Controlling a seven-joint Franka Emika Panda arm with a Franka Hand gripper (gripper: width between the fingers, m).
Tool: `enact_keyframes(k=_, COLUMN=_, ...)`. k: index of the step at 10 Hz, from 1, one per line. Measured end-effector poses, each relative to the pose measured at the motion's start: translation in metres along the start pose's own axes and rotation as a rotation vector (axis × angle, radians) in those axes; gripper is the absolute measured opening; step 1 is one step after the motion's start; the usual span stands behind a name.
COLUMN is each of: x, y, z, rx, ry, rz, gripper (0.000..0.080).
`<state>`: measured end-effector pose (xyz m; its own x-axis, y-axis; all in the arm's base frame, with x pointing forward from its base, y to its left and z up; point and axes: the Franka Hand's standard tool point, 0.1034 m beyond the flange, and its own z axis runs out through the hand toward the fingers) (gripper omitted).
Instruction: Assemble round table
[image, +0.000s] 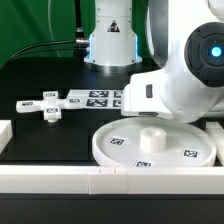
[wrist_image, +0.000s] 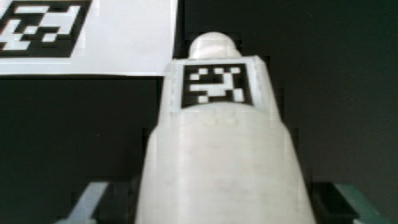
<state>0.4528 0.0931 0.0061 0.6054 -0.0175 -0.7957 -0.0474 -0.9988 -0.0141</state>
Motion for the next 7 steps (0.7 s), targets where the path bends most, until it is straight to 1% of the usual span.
enact_keyframes(k=1, x=-0.003, y=0.000, z=-0.004, rx=-0.001, ry=0.001, rz=-0.008, gripper=0.0407)
enact_keyframes(k=2, x=-0.010, y=0.000, z=-0.013, rx=-0.003, ry=0.001, rz=-0.017, gripper=0.0407)
enact_keyframes(k=4, x=-0.035, y=0.002, z=-0.039, rx=-0.005, ry=-0.019, rz=-0.041, gripper=0.0409)
enact_keyframes(k=5, x=-0.043, y=0.003, z=-0.052, rx=-0.007, ry=-0.017, rz=-0.070, gripper=0.0409)
enact_keyframes(k=6, x=-0.045, y=0.002, z=-0.062, rx=-0.006, ry=0.004, rz=-0.089, gripper=0.0409)
enact_keyframes(k=7, x=-0.039, y=0.001, z=-0.060, rx=-0.003, ry=0.037, rz=-0.088, gripper=0.0409)
